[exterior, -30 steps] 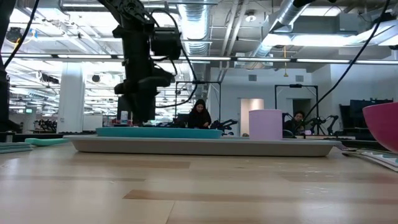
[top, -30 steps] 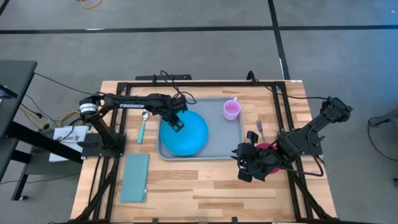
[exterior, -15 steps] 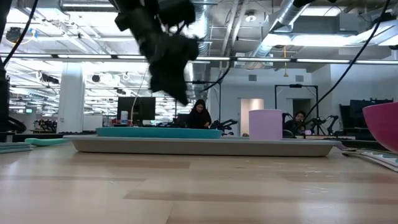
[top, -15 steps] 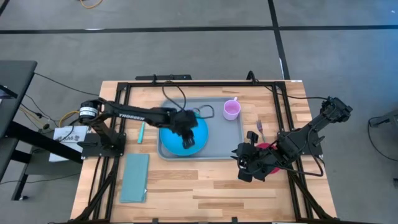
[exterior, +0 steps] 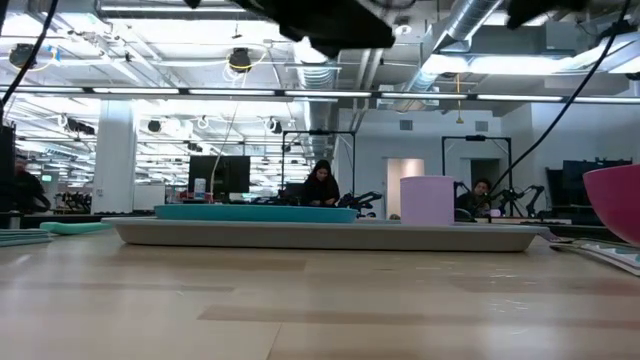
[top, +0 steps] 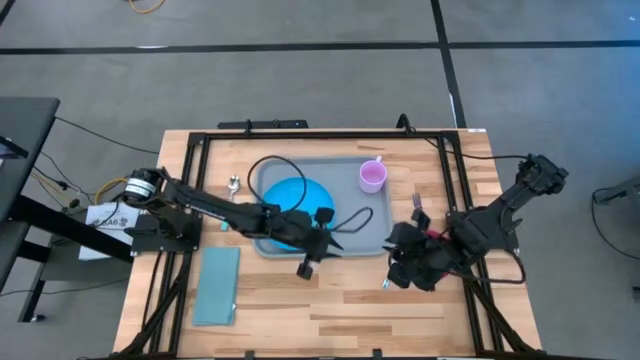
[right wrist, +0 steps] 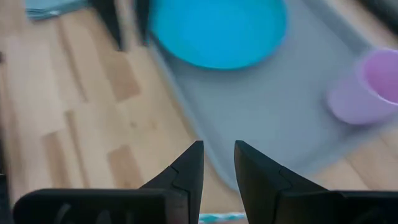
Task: Set up tray
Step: Put the red bowl on the blue plate
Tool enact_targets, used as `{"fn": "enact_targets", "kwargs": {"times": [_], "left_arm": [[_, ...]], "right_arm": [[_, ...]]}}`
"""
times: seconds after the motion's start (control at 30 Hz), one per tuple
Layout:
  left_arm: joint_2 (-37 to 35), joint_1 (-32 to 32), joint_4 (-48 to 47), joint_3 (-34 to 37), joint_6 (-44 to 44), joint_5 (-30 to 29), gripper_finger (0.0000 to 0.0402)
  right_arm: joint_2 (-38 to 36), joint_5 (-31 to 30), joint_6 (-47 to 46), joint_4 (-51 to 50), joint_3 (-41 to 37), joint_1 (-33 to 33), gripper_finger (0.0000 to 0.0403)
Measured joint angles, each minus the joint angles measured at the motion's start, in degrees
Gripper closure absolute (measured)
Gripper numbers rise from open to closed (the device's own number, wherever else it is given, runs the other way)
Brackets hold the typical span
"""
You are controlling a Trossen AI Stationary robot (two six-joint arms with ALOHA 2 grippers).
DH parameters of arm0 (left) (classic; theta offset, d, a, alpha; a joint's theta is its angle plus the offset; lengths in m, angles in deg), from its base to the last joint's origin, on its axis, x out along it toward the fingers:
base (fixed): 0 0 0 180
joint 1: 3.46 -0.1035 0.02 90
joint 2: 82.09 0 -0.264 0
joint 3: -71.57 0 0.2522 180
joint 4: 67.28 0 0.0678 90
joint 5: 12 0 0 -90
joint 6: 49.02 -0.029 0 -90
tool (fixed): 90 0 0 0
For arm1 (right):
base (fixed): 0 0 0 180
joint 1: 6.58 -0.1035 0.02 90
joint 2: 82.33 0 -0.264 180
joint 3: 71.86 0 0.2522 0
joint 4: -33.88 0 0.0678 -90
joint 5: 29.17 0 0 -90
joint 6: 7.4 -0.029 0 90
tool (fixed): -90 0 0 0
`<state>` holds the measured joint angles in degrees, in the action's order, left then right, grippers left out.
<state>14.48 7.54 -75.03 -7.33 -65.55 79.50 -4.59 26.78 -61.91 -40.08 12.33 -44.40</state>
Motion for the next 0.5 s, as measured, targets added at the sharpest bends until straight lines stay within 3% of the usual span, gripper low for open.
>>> {"fn": "enact_targets", "kwargs": {"times": [0.27,0.4,0.5], "left_arm": [[0.86,0.51,8.64,-0.02,-2.88,-5.88,0.0254],[3.26,-0.32,13.57,-1.66,-0.82,-5.16,0.0224],[7.29,-0.64,11.75,-5.91,0.59,-5.26,0.0215]], "right_arm": [[-1.05,-11.06,-19.22,-15.87,0.0,-10.35,0.0321],[-1.05,-15.06,-22.43,-18.27,0.0,-15.05,0.0321],[-1.08,-18.36,-23.51,-19.48,0.0,-17.41,0.0321]]}}
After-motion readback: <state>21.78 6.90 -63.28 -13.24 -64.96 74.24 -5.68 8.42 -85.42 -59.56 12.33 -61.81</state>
